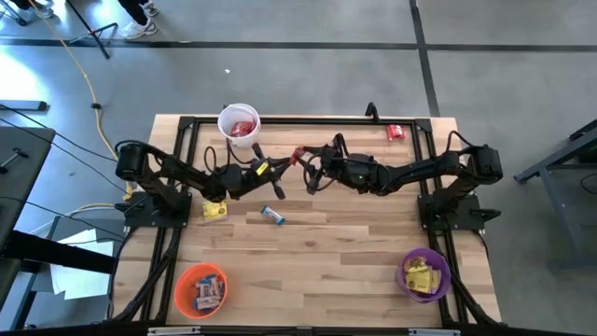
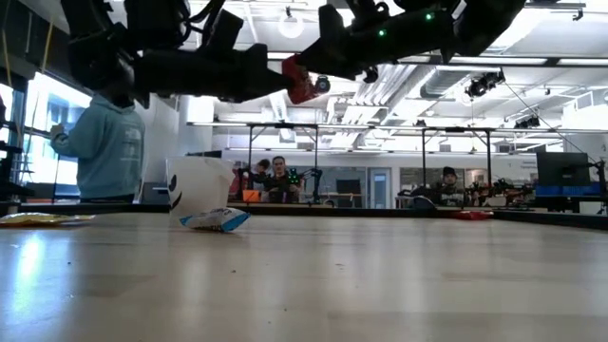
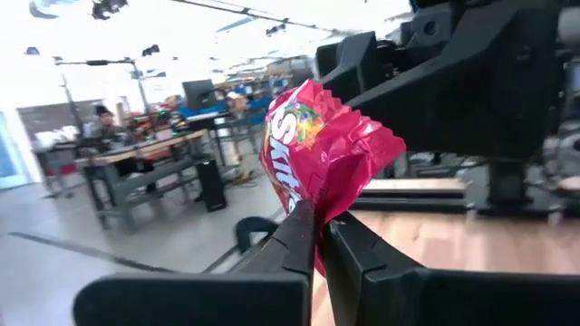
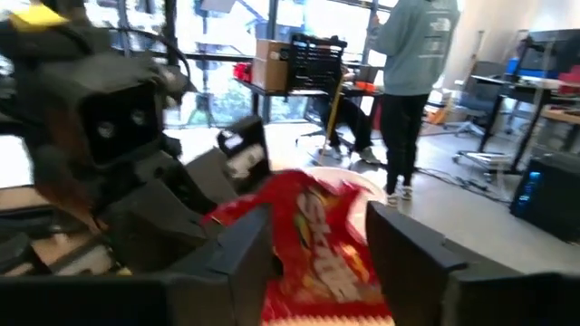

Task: Sort candy
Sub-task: Put the red candy into the white bucket

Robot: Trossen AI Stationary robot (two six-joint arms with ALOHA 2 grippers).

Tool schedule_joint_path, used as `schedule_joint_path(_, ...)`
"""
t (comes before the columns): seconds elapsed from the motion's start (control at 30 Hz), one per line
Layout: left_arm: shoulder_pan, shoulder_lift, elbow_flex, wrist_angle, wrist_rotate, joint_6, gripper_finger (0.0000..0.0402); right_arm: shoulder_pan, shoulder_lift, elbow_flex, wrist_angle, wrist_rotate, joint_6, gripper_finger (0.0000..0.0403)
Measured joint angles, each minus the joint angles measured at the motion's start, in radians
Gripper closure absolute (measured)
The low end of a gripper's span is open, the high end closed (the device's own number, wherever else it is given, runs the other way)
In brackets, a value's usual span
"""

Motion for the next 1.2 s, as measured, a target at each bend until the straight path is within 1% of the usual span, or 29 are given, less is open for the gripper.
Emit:
schedule_joint_path(0.13, 0.000, -0.071, -0.013, -0.090, -0.043, 0.051, 0.0401, 0.003, -0.013, 0.000, -0.034, 0.036, -0.025, 0.0208)
schedule_joint_path(0.27, 0.007, -0.213, -0.016, -0.313, -0.095, 0.115, 0.0401, 0.011, -0.051, 0.000, -0.119, 0.045, -0.050, 0.0203)
schedule_joint_path(0.37, 0.032, -0.357, -0.016, -0.550, -0.113, 0.120, 0.0401, 0.014, -0.080, 0.000, -0.202, 0.044, -0.051, 0.0208)
schedule_joint_path(0.47, 0.077, -0.506, -0.002, -0.838, -0.144, 0.076, 0.0401, 0.022, -0.089, 0.000, -0.270, 0.048, -0.048, 0.0223)
schedule_joint_path(0.57, 0.146, -0.636, 0.051, -1.153, -0.192, 0.011, 0.0401, 0.030, -0.089, 0.000, -0.306, 0.054, -0.046, 0.0243)
schedule_joint_path(0.67, 0.237, -0.712, 0.122, -1.414, -0.214, -0.044, 0.0401, 0.030, -0.089, 0.000, -0.330, 0.053, -0.029, 0.0265)
schedule_joint_path(0.77, 0.337, -0.729, 0.188, -1.566, -0.200, -0.064, 0.0401, 0.030, -0.089, 0.000, -0.328, 0.053, -0.024, 0.0282)
schedule_joint_path(0.83, 0.404, -0.717, 0.220, -1.618, -0.155, -0.065, 0.0401, 0.030, -0.089, 0.000, -0.329, 0.053, -0.024, 0.0291)
schedule_joint_path(0.93, 0.493, -0.672, 0.251, -1.654, -0.044, -0.065, 0.0401, 0.030, -0.089, 0.000, -0.330, 0.047, -0.023, 0.0299)
schedule_joint_path(1.0, 0.543, -0.631, 0.266, -1.680, 0.027, -0.064, 0.0401, 0.030, -0.089, 0.000, -0.340, 0.015, -0.009, 0.0302)
schedule_joint_path(1.13, 0.618, -0.538, 0.289, -1.719, 0.131, -0.032, 0.0401, 0.030, -0.089, 0.000, -0.372, -0.010, 0.016, 0.0302)
schedule_joint_path(1.2, 0.638, -0.499, 0.290, -1.721, 0.159, -0.013, 0.0401, 0.030, -0.088, 0.000, -0.390, -0.015, 0.030, 0.0303)
